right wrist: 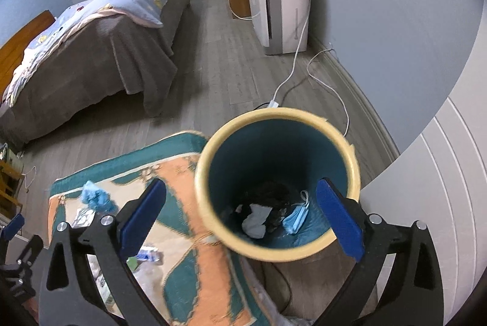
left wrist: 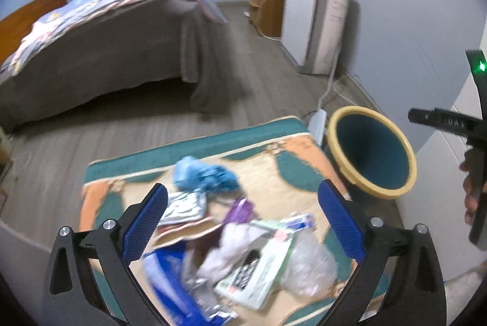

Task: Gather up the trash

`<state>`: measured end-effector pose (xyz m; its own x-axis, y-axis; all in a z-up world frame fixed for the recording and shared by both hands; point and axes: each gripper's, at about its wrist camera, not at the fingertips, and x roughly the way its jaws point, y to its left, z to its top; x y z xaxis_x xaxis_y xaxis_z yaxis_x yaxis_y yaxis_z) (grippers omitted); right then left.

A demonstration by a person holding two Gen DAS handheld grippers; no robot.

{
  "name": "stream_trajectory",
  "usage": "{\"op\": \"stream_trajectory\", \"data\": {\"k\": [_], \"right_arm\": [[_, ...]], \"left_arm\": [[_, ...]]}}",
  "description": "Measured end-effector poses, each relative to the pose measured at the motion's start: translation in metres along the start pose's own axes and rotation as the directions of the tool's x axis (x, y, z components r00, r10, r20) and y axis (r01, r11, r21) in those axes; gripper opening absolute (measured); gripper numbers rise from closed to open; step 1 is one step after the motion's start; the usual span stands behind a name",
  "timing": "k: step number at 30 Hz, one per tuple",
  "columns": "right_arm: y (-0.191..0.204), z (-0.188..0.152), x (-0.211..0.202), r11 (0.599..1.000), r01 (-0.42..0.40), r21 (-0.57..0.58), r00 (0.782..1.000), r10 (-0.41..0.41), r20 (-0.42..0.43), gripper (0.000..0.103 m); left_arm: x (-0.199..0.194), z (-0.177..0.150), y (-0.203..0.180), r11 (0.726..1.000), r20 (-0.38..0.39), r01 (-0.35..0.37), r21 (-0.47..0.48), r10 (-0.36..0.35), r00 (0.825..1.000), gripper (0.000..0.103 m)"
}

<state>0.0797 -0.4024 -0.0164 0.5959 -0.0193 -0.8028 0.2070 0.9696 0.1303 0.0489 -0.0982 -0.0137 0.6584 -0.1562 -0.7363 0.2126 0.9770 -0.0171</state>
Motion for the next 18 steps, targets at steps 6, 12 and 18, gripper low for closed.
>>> {"op": "stream_trajectory", "data": {"k": [6, 12, 18], "right_arm": [[0.037, -0.032, -0.007, 0.999, -0.025, -0.027, 0.998, 0.024, -0.050, 0.097], [0.076, -0.065, -0.004, 0.994, 0.004, -0.105, 0.997, -0.012, -0.080, 0.097], [0.101, -0.093, 0.004, 0.993, 0.004, -0.116, 0.995, -0.016, -0.102, 0.097]], "left_arm": [[-0.035, -0.028, 0.036, 0.998, 0.021, -0.058, -0.009, 0.058, 0.998, 0.098], [-0.050, -0.048, 0.067, 0.995, 0.030, -0.084, -0.055, 0.086, 0.996, 0.098], [-0.032, -0.066, 0.091, 0.983, -0.033, -0.130, -0.126, 0.127, 0.991, 0.098]]}}
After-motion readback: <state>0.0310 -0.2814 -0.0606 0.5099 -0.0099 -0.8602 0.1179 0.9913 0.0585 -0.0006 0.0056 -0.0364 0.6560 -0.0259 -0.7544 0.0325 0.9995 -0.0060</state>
